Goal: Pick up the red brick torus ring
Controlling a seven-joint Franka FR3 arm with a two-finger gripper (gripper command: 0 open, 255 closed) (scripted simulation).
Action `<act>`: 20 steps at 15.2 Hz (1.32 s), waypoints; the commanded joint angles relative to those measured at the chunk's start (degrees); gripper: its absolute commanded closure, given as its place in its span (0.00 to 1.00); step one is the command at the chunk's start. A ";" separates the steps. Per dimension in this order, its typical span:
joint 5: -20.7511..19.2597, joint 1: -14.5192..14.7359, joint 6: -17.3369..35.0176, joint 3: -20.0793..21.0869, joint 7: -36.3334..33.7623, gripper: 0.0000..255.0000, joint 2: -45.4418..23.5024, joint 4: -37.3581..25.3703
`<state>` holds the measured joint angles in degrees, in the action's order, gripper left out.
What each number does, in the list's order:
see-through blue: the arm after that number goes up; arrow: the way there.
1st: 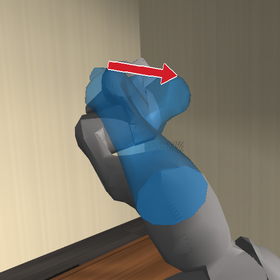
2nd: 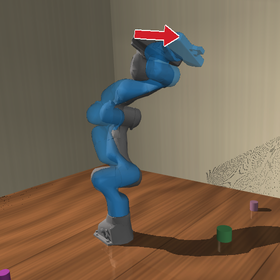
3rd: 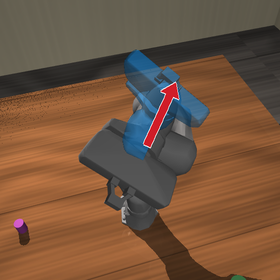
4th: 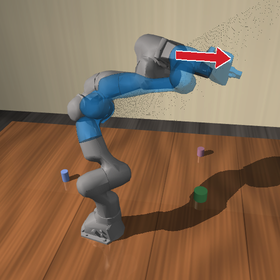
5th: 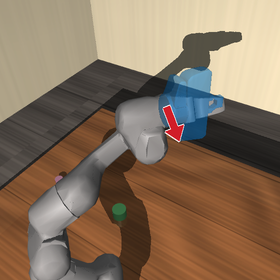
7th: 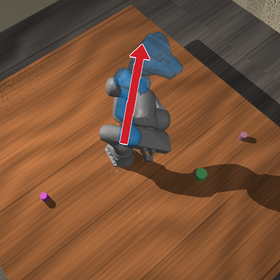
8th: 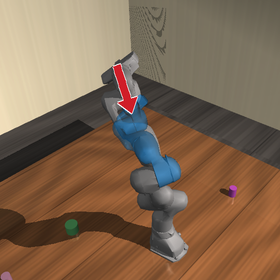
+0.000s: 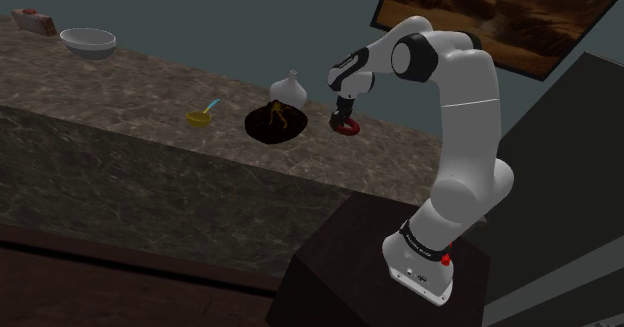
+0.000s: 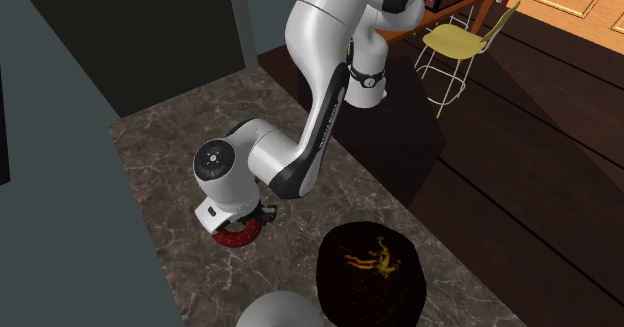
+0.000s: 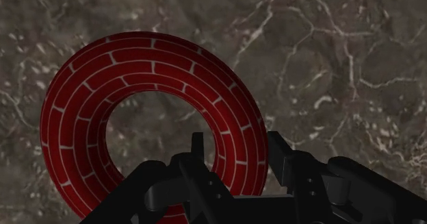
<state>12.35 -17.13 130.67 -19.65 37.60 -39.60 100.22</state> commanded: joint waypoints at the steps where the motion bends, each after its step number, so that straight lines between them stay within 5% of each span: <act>1: 0.00 -0.03 0.02 -0.01 0.01 1.00 -0.04 -0.02; 20: -2.54 1.51 -7.14 -2.00 -1.20 1.00 7.20 -0.14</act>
<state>9.95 -15.64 124.11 -21.53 36.44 -32.71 100.38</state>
